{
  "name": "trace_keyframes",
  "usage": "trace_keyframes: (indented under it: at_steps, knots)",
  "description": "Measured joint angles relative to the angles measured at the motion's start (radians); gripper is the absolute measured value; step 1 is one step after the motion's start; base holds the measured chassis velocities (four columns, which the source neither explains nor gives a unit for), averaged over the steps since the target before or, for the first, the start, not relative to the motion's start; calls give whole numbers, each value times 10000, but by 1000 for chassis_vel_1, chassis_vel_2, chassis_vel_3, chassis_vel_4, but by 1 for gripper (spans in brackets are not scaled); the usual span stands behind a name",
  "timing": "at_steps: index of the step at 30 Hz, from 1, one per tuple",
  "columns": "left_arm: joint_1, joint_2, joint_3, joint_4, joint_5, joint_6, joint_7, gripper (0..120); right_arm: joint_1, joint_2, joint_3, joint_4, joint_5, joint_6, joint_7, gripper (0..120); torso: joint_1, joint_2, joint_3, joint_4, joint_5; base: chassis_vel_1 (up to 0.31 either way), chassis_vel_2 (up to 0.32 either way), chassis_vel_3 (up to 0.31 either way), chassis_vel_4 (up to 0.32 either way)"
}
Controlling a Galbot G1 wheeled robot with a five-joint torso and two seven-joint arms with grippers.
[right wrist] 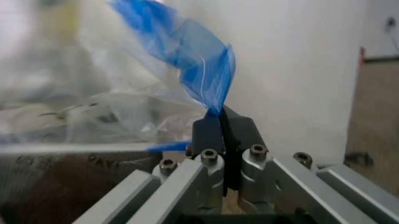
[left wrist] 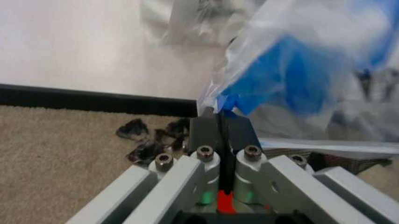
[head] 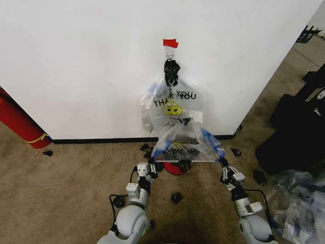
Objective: Pick up the garbage bag from the wall and place it over the trash bin.
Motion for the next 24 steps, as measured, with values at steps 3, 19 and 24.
trace_keyframes:
  at_steps: [3,19,24]
  knots:
    - [-106,-11,-4,168,1,24,-6,0,261,179,-80,-339,404,-55,-23,0,0,0,0,0,0,0,0,0,0]
    - [-696,402,122,396,-76,1203,305,0,1476,710,-289,-1205,896,-779,350,0,0,0,1,0,-2,0,0,0,0]
    - [-761,599,139,251,-89,1514,332,0,1518,706,-290,-1240,812,-896,507,0,0,0,1,0,-2,0,0,0,0]
